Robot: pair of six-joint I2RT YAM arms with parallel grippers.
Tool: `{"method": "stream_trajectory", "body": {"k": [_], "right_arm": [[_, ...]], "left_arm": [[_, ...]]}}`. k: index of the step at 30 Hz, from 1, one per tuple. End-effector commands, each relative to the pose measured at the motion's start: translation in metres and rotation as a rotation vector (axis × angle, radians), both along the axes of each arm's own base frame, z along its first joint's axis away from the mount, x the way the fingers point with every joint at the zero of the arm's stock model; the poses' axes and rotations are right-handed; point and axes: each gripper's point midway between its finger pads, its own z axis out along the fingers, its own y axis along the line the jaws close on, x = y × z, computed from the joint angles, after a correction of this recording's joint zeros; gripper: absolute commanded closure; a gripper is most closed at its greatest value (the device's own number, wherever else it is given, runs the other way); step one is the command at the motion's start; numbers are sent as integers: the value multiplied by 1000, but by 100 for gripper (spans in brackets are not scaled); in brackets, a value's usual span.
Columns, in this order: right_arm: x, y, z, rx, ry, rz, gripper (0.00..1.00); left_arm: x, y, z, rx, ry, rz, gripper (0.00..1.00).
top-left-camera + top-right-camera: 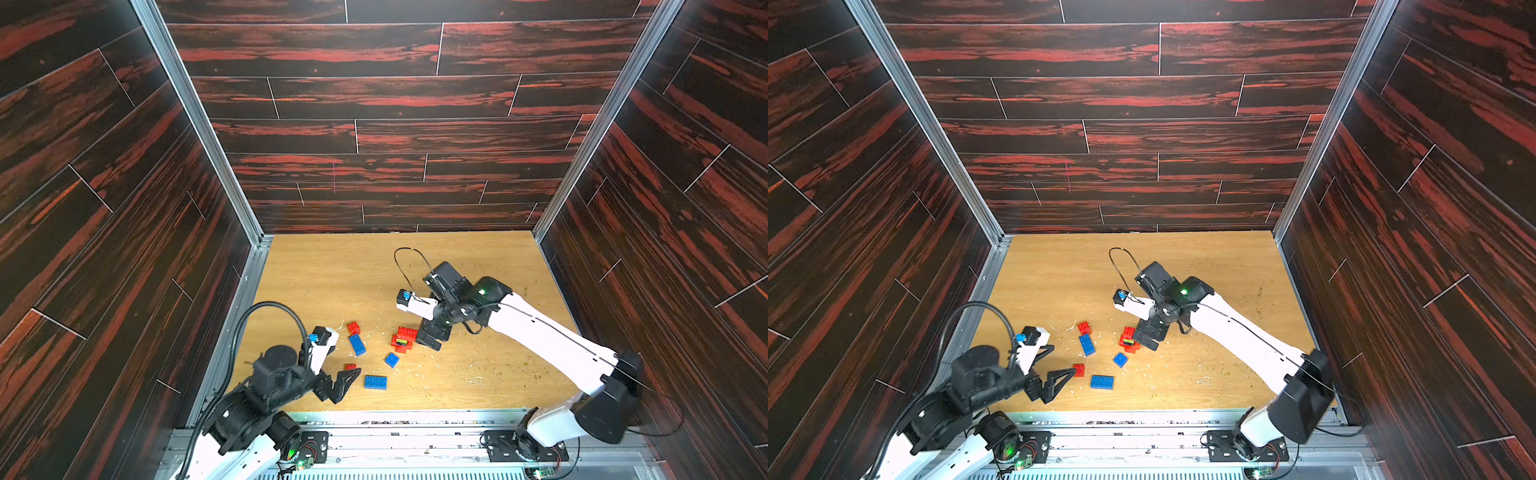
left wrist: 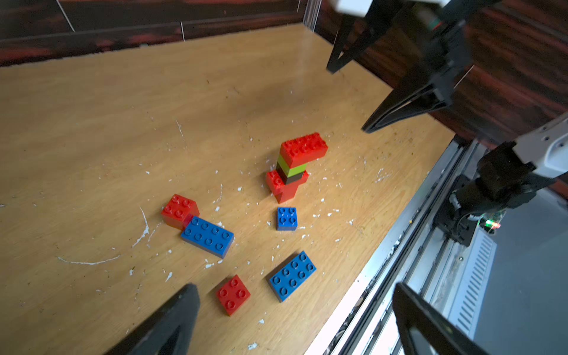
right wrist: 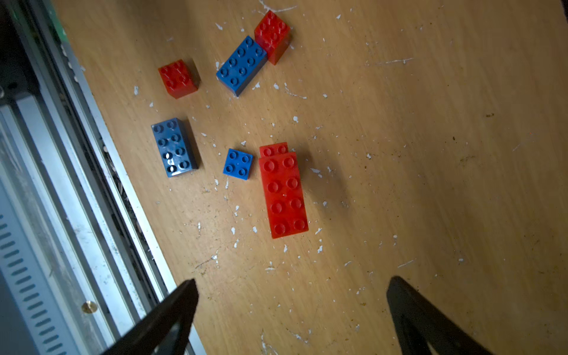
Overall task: Assemble the letter f with lego
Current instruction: Assemble the lego brick with the lego brick, then pick up the lego brick from the center of the board.
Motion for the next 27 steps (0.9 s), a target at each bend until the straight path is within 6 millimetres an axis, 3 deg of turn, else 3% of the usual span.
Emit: {"method": "stream_trajectory", "body": {"k": [1,7,16,21,27], "right_arm": [[-5,3,15,123,-7,-62,2],[-28,-13,12,222,20,-142,2],[-59,-28,12,419,-13,-197,2],[-70,-31,16,522,-52,-203,2],[-81,-38,11,576,-56,-221,2]], "left_arm": [[2,-2,15,53,-45,-42,0],[21,1,27,171,-82,-26,0],[62,-35,41,61,-174,-8,0],[77,-55,20,140,-254,-10,0],[88,-72,-22,175,-268,-8,0]]}}
